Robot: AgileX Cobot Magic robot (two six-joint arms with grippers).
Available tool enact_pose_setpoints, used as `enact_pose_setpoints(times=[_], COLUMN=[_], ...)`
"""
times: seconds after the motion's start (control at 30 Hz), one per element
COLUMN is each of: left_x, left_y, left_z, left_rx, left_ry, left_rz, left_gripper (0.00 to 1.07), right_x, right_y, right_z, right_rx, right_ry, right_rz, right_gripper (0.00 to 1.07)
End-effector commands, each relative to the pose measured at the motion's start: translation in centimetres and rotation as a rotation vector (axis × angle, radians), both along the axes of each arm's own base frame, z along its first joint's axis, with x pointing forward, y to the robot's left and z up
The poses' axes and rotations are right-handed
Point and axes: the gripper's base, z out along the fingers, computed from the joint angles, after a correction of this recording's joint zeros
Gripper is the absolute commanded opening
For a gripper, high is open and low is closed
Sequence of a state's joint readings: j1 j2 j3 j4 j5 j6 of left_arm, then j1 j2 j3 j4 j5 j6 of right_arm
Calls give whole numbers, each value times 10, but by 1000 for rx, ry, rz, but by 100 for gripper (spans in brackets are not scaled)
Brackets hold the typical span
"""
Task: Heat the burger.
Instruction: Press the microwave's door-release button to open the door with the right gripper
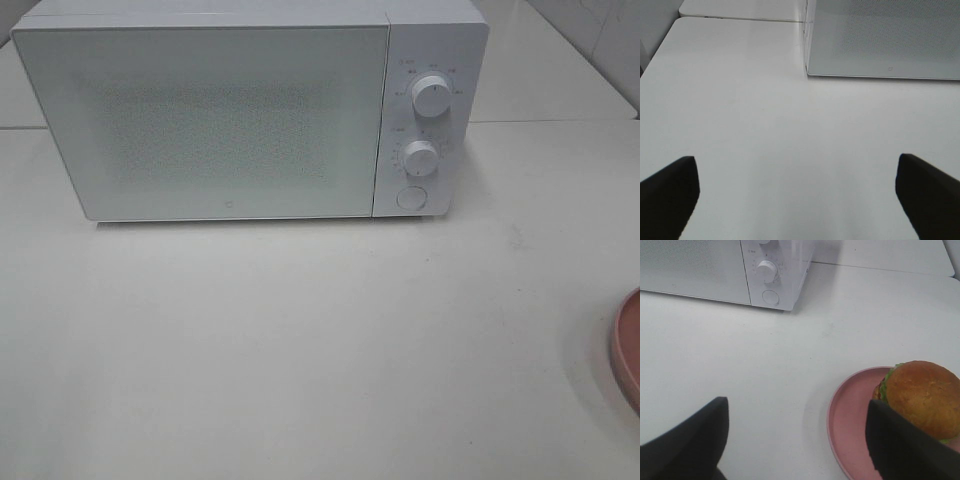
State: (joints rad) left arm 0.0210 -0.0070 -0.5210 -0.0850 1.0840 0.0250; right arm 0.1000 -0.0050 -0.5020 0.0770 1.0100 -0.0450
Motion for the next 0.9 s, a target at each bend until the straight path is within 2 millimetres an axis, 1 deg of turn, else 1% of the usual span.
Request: enact_pose_setpoints(times=[0.03,0.47,0.57,0.63,0.67,0.83,0.9], left_x=[-2,-2,-2,-2,-2,-2,-2], left_y=[0,0,0,0,0,0,0], left_z=[0,0,0,0,0,0,0], left_rx=[-2,-2,-2,-2,-2,-2,-2], left_ry=[-32,-32,-32,-32,-32,-32,-32], left_rz=[1,1,1,1,1,1,1], left_gripper=[100,100,100,100,100,100,100], right_x=[-3,-3,-4,-4,-4,6,15], right_y=[0,0,0,0,0,0,1], right_z=[0,1,6,13,13,18,21], right_rx=[12,13,21,29,29,30,31], right_ry=[-37,-41,-69,-101,-101,-89,-89], right_rz=[-9,-9,-13,-16,-16,-19,-21], right_gripper=[75,75,75,75,75,75,75])
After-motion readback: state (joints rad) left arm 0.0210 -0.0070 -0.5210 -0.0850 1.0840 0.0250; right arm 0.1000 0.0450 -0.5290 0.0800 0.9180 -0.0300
